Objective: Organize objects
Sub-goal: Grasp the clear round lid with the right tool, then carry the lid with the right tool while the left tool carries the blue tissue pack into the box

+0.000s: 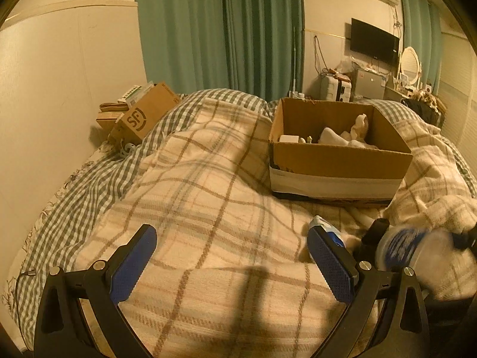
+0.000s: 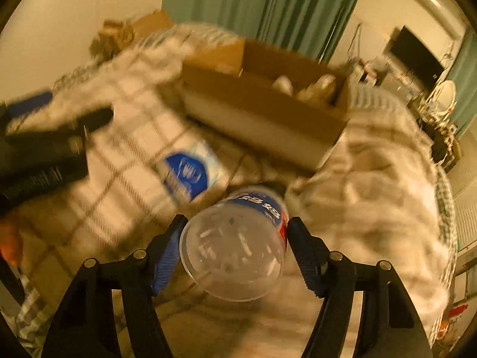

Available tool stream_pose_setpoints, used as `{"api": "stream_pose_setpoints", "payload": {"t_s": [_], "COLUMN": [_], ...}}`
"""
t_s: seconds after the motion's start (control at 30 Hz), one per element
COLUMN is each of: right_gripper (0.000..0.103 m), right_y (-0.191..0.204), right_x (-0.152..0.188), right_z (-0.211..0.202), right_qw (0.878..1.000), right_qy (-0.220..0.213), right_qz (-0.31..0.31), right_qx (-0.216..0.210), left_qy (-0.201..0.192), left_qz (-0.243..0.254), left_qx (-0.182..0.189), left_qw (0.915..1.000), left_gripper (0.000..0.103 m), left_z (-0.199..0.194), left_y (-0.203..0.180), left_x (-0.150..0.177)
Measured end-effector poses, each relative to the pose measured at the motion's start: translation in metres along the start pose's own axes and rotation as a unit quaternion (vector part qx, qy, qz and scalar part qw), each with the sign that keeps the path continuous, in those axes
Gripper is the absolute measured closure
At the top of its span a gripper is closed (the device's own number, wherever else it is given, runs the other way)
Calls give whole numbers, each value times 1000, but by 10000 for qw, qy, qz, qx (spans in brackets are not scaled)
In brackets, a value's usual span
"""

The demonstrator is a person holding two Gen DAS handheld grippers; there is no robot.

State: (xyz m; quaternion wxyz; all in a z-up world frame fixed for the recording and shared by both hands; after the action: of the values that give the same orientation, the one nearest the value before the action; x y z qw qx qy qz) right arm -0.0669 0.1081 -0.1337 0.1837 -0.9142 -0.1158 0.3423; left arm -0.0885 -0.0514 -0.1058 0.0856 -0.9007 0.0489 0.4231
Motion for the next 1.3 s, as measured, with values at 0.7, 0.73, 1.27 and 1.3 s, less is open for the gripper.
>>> {"api": "stream_pose_setpoints", "payload": {"t_s": [0.7,0.73,1.27,1.3], "right_gripper": [38,38,39,39], "right_y": [-81,-80,-86,-87], "right_x": [-46,-44,-35,-36], "right_z": [15,17,9,7], "right_qw": [9940,9937,9920,9922], "right_qy": [-456,-431,-441,-459], "right_qz": [935,962,1095,1082], "right_qx": [-335,-370,-439,-424], "left_qy": [1306,1396,1338,1280], "left_qz": [1186,1233,1135,1115], "left_qx": [384,375,924,956], "left_qw": [9836,9818,9801,9808], "left_gripper": [1,3,50,50], "left_z": [93,97,80,76], "left_y": [-81,-82,-85,-84], "left_x": [22,25,18,15]}}
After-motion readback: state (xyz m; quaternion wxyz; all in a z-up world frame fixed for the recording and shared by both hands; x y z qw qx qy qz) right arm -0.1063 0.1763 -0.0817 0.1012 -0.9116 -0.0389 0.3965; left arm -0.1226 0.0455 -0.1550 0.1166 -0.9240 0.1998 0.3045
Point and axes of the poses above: each gripper's, at about its wrist camera, not at the fingertips, and z roughly the way its jaws point, y to its left, x to its underside, the point moved 4 cm from there along z, roughly the way its jaws point, and after that the axes turned 15 degrees about x, right-handed, at the moved point
